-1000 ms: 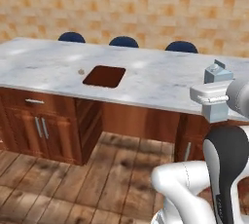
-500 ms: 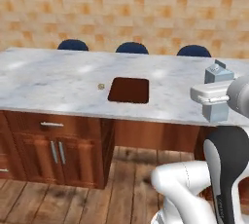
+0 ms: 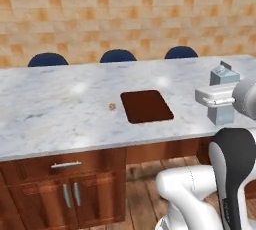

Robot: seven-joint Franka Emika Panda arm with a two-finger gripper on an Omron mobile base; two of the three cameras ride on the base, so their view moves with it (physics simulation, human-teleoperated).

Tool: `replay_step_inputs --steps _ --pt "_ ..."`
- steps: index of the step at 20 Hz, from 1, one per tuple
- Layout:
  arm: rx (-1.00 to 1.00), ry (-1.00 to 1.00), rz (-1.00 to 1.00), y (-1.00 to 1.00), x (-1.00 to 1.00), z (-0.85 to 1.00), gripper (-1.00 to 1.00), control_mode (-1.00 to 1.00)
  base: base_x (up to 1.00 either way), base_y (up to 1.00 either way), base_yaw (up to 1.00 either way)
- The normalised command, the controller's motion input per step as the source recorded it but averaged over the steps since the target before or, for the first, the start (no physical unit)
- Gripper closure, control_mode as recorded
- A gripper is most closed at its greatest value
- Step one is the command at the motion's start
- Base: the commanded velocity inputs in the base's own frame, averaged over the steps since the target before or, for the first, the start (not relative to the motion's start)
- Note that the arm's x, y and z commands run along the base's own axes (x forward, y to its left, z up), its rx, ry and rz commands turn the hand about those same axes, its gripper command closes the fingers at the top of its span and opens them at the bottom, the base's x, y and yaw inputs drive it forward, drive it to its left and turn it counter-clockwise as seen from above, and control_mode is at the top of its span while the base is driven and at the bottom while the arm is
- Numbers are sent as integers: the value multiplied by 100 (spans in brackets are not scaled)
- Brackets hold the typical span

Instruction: Take out the milk from the fridge and place it on the tray on the counter. Then take the sugar cube near the tray and place it in the tray.

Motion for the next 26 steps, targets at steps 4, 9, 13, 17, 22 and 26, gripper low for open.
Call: replay_step_inputs --steps 4,9,13,17,22,26 --pt "0 0 0 0 0 0 100 100 62 36 -22" --pt "0 0 0 0 0 0 100 100 67 -21 -1" --pt "0 0 0 0 0 0 100 100 28 -2 0" --pt "0 0 0 0 0 0 100 100 50 -8 0" --pt "0 0 0 0 0 0 100 100 52 -18 0" --pt "0 0 0 0 0 0 100 100 -3 6 2"
